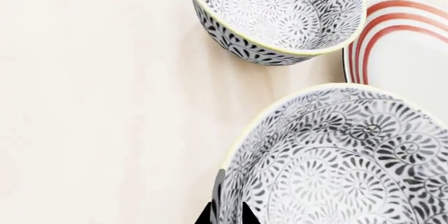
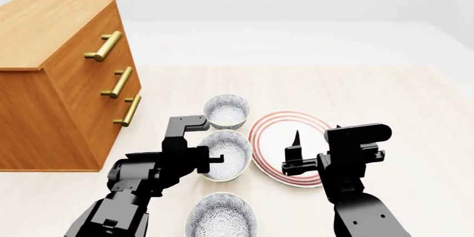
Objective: Stack the bowl in the middle on the bowl at the back.
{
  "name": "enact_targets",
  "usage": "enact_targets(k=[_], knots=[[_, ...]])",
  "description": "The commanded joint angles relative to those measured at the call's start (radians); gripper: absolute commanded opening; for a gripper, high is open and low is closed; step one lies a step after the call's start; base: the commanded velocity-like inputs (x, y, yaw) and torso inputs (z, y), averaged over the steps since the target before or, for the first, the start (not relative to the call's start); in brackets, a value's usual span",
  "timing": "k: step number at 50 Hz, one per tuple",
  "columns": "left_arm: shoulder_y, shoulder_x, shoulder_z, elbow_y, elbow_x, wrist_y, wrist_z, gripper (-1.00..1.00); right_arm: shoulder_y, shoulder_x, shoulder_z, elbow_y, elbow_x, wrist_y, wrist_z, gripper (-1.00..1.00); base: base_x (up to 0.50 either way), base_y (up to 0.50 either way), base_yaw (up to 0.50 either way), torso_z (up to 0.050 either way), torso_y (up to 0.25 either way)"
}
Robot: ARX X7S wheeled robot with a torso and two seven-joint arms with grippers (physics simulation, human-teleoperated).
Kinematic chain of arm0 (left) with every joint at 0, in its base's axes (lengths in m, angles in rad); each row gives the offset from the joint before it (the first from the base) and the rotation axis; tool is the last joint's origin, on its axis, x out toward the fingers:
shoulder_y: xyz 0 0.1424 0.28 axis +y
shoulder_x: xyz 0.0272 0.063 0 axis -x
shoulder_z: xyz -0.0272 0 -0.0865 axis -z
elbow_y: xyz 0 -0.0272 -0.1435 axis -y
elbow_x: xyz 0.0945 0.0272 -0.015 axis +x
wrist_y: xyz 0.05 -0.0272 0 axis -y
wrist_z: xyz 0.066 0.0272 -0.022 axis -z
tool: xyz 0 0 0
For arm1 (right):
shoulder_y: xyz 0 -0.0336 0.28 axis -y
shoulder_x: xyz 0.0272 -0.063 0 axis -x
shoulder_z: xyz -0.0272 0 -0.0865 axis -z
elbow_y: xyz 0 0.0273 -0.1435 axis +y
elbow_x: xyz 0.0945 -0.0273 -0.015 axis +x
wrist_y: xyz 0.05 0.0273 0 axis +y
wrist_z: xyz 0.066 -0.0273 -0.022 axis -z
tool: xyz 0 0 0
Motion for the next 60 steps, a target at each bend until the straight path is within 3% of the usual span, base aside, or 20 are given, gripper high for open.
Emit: enact_targets(k=[1, 9, 20, 34, 50, 60], knots=[[0.011, -0.027, -0.028, 0.018, -0.013, -0.005, -0.017, -1.0, 0.007, -0.004, -0.003, 0.012, 0.005, -0.002, 0.008, 1.0, 0.0, 0.0, 0.0, 0.0, 0.0], [0.131, -0.084, -0.06, 0.413, -0.101, -0.209, -0.074, -1.0, 0.007, -0.004, -0.002, 0.012, 0.007, -0.004, 0.015, 1.0, 0.0, 0.0, 0.0, 0.0, 0.0], [0.22, -0.126, -0.134, 0.776, -0.235, -0.424, -0.151, -1.0, -0.026, 0.03, 0.022, -0.052, 0.025, 0.027, 0.014, 1.0, 0.0, 0.0, 0.0, 0.0, 0.0], [0.263, -0.14, -0.254, 1.022, -0.388, -0.629, -0.246, -1.0, -0.032, 0.038, 0.021, -0.054, 0.028, 0.024, 0.018, 1.0, 0.0, 0.0, 0.0, 0.0, 0.0], [0.331, -0.106, -0.455, 1.282, -0.603, -0.884, -0.443, -1.0, -0.038, 0.05, 0.037, -0.053, 0.048, 0.021, 0.014, 1.0, 0.0, 0.0, 0.0, 0.0, 0.0], [0.397, -0.161, -0.48, 1.369, -0.902, -0.892, -0.656, -1.0, -0.036, 0.056, 0.037, -0.047, 0.05, 0.023, 0.017, 1.0, 0.0, 0.0, 0.0, 0.0, 0.0]])
